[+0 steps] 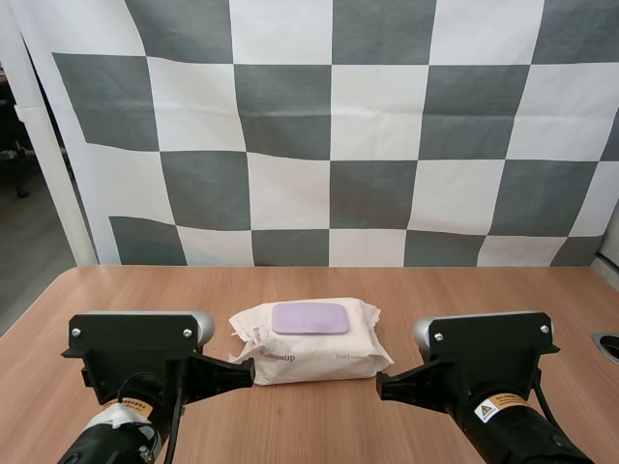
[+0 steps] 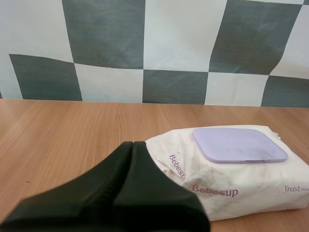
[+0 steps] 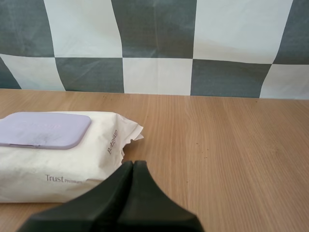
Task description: Open the wet wipes lid
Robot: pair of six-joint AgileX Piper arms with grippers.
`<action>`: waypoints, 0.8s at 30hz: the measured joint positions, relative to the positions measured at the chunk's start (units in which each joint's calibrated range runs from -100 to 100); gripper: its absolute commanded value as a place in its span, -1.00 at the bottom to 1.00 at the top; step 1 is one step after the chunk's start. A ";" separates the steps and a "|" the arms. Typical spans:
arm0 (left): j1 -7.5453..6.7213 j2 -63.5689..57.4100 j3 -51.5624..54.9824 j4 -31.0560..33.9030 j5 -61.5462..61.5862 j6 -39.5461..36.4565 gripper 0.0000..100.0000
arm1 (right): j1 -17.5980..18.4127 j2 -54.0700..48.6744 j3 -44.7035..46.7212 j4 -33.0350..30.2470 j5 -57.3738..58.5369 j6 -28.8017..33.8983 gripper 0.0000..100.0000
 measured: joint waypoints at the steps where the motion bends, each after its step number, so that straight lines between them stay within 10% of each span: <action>1: 0.00 0.00 0.00 0.00 0.00 0.00 -1.00 | 0.00 0.00 0.00 0.00 0.00 0.00 -1.00; 24: 0.00 0.00 0.00 24.40 -2.80 -22.59 -1.00 | 2.97 0.00 0.00 -23.44 -1.83 19.67 -1.00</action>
